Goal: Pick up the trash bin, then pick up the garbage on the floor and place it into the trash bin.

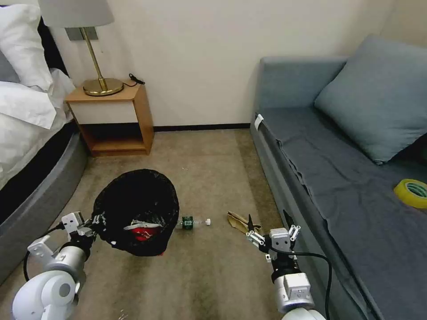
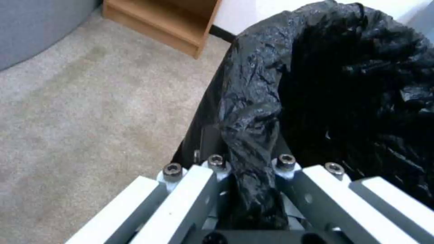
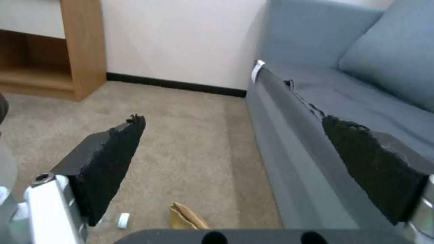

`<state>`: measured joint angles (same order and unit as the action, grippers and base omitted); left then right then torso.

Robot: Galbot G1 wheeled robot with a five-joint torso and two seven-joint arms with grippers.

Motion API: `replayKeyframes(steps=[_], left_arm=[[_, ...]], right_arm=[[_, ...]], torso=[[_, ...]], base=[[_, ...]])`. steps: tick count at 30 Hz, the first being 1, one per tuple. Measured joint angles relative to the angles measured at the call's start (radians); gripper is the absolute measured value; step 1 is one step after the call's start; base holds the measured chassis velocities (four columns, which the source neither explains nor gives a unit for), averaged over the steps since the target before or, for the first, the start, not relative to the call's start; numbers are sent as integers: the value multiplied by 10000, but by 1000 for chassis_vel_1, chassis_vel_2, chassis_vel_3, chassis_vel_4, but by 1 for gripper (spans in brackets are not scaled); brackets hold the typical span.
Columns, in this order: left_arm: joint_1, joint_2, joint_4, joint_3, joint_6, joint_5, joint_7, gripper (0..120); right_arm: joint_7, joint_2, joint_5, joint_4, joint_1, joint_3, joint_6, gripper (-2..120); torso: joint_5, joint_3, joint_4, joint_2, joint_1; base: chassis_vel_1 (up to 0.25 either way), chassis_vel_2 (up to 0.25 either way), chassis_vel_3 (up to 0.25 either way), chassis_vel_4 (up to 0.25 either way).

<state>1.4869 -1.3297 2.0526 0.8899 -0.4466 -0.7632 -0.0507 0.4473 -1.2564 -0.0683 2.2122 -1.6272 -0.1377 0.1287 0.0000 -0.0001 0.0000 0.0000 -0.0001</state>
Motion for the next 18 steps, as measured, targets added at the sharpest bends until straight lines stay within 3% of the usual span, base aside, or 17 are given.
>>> replayKeyframes(steps=[18], left_arm=[[-163, -3, -224, -25, 21, -44, -17, 4]], right_arm=[[-190, -112, 367, -21, 266, 229, -25, 100]], torso=[[0, 0, -1, 0, 0]], base=[[0, 0, 0, 0]])
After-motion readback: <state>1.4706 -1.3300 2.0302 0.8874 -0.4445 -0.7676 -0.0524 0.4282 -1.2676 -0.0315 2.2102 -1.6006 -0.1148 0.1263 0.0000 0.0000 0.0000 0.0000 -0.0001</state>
